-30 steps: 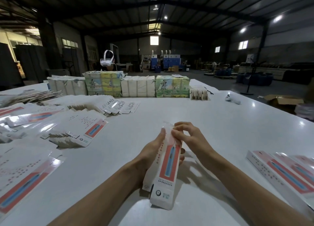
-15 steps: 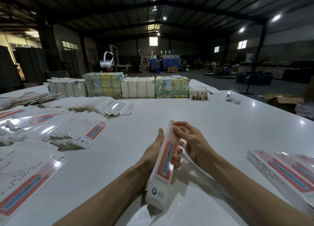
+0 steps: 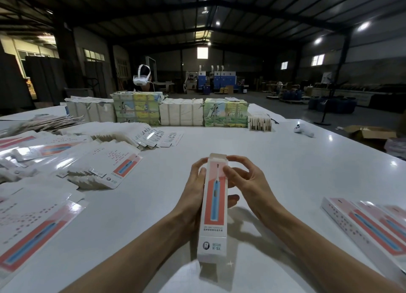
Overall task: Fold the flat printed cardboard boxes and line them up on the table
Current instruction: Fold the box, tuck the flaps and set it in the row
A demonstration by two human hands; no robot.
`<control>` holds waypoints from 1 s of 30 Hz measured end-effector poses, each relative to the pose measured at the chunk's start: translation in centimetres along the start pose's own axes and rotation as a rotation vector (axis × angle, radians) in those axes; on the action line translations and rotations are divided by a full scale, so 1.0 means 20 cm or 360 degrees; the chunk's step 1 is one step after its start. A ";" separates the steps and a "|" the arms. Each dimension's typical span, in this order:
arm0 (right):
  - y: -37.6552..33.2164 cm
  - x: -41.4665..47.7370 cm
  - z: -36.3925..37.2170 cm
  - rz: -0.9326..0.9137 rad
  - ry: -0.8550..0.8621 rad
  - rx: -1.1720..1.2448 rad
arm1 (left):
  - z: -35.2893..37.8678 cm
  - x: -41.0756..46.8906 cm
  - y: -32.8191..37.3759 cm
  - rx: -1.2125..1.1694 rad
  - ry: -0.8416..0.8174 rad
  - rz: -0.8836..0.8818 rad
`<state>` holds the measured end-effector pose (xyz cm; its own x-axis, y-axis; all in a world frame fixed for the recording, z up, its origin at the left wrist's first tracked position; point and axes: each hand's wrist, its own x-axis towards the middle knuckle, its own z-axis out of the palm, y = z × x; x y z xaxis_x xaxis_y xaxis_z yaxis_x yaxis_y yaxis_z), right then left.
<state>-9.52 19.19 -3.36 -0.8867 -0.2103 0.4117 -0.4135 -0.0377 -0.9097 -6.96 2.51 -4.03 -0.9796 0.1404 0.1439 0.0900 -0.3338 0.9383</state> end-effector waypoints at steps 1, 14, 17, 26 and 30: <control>-0.01 0.00 0.00 -0.0012 0.0017 -0.0001 | 0.00 0.00 0.00 -0.0004 -0.0015 -0.0006; -0.02 -0.01 -0.02 0.0126 -0.0031 0.0023 | 0.02 0.00 -0.03 0.0399 -0.0181 -0.0109; -0.01 0.00 -0.01 0.0157 0.0027 0.0113 | 0.01 0.01 -0.02 0.0448 -0.0164 -0.0094; -0.01 0.03 -0.09 0.0133 0.0069 0.0284 | 0.03 0.00 0.00 0.0633 -0.0368 -0.0099; 0.00 0.03 -0.09 -0.0002 0.0067 0.0039 | 0.01 0.00 -0.01 0.0695 -0.0356 -0.0111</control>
<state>-10.46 20.86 -2.90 -0.8943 -0.1690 0.4143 -0.4098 -0.0623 -0.9100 -6.99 2.73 -4.07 -0.9278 0.3609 0.0950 0.1392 0.0985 0.9853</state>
